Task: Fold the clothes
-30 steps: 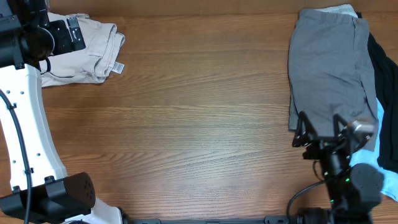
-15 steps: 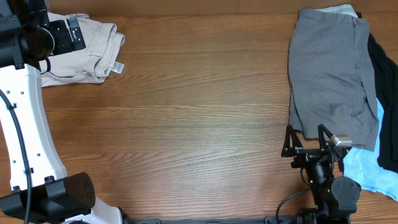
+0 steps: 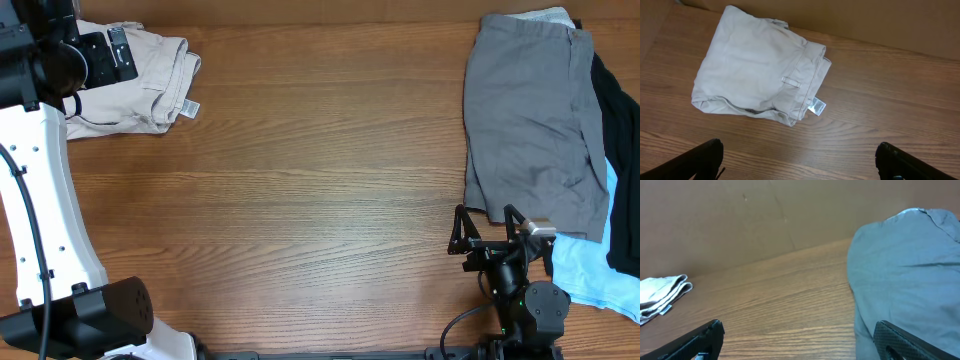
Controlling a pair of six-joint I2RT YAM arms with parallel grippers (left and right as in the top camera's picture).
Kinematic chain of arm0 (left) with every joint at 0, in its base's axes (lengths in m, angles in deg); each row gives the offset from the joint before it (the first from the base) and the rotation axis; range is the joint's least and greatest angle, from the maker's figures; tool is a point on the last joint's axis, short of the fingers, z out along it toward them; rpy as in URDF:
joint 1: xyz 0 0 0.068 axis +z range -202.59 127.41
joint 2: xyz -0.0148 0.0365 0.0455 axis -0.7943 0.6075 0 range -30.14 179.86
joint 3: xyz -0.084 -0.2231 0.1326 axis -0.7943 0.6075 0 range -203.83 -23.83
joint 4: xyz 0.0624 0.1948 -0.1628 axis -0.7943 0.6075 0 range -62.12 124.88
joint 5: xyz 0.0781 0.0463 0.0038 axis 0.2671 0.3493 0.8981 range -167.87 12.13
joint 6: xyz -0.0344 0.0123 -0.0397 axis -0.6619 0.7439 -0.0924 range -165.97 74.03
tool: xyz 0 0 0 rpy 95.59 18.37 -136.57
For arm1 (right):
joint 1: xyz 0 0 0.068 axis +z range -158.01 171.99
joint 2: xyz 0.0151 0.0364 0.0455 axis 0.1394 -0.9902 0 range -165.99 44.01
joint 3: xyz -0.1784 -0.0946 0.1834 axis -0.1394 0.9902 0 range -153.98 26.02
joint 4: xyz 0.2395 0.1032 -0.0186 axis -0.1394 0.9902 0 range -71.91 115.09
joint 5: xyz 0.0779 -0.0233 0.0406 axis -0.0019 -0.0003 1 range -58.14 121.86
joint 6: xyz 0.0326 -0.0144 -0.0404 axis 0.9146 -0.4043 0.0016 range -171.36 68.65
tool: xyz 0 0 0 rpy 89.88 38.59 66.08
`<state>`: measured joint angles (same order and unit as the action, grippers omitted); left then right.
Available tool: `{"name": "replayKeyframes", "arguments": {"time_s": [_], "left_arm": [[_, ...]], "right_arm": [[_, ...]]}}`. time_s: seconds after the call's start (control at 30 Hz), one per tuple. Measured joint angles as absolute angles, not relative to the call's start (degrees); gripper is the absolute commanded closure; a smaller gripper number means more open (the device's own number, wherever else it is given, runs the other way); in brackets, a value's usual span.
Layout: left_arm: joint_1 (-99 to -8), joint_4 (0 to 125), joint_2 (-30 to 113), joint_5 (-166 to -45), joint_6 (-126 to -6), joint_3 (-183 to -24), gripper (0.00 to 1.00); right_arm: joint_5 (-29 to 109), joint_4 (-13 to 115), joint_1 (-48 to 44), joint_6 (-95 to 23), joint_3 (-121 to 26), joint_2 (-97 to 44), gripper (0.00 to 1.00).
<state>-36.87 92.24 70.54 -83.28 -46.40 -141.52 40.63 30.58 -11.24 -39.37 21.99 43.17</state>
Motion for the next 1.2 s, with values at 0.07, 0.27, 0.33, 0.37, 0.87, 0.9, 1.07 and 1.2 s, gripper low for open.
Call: {"name": "replayKeyframes", "arguments": {"time_s": [0.07,0.27,0.33,0.37,0.87,0.9,1.07,1.2], "left_arm": [[-36.9,92.2,70.5,-83.3,-46.4,-141.5,0.00],[-36.9,92.2,70.5,-83.3,-46.4,-141.5,0.00],[-36.9,92.2,70.5,-83.3,-46.4,-141.5,0.00],[-36.9,92.2,70.5,-83.3,-46.4,-141.5,0.00],[-36.9,92.2,70.5,-83.3,-46.4,-141.5,0.00],[-36.9,92.2,70.5,-83.3,-46.4,-141.5,0.00],[-36.9,92.5,70.4,-83.3,-46.4,-141.5,0.00],[-36.9,92.6,68.3,-83.3,-46.4,-141.4,0.00]], "right_arm": [[40.6,30.5,-11.2,-39.4,22.0,43.2,0.00],[40.6,29.2,-11.2,-39.4,22.1,43.2,0.00],[40.7,29.2,-11.2,-39.4,22.1,43.2,0.00],[40.6,29.2,-11.2,-39.4,22.2,43.2,0.00],[40.6,29.2,-11.2,-39.4,22.4,43.2,0.00],[40.7,29.2,-11.2,-39.4,22.4,43.2,0.00],[40.6,29.2,-11.2,-39.4,22.4,43.2,0.00],[40.6,29.2,-11.2,-39.4,22.4,43.2,0.00]]}}
